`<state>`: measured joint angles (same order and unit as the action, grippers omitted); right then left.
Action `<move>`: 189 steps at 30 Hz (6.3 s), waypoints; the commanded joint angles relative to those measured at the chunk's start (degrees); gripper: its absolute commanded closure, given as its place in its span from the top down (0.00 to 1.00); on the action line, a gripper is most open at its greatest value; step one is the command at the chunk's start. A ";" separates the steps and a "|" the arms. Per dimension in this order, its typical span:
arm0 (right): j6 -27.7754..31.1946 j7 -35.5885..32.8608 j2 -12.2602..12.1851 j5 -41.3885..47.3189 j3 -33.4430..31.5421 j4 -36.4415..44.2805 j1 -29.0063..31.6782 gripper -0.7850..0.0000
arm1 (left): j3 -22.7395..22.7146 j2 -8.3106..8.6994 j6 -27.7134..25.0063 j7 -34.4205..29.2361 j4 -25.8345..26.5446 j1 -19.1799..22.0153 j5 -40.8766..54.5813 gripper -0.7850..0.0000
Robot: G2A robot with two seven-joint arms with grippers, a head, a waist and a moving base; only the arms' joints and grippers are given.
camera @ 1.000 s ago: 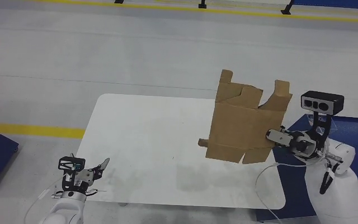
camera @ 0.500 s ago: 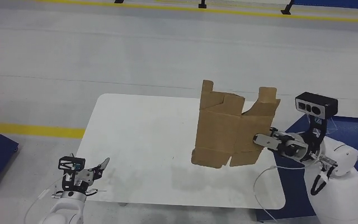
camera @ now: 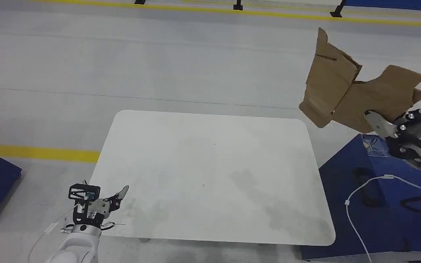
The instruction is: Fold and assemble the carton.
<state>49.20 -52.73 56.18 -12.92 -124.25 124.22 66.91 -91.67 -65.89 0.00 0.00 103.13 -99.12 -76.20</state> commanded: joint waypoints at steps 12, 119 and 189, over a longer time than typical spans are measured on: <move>8.80 33.73 0.77 -52.38 7.77 10.43 6.75 0.00 | 0.00 0.00 0.00 0.00 0.00 0.00 0.00 1.00; -84.82 22.47 -8.26 164.43 53.85 -12.27 20.53 0.00 | 0.00 0.00 0.00 0.00 0.00 0.00 0.00 1.00; -32.78 -13.35 -0.87 60.48 57.39 -29.29 10.19 0.00 | -3.15 1.00 0.77 -64.30 12.20 6.00 94.24 1.00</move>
<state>16.43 -66.12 55.15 47.99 -67.45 95.21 77.60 -96.09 -64.96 -0.07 -62.69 115.16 -93.37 17.77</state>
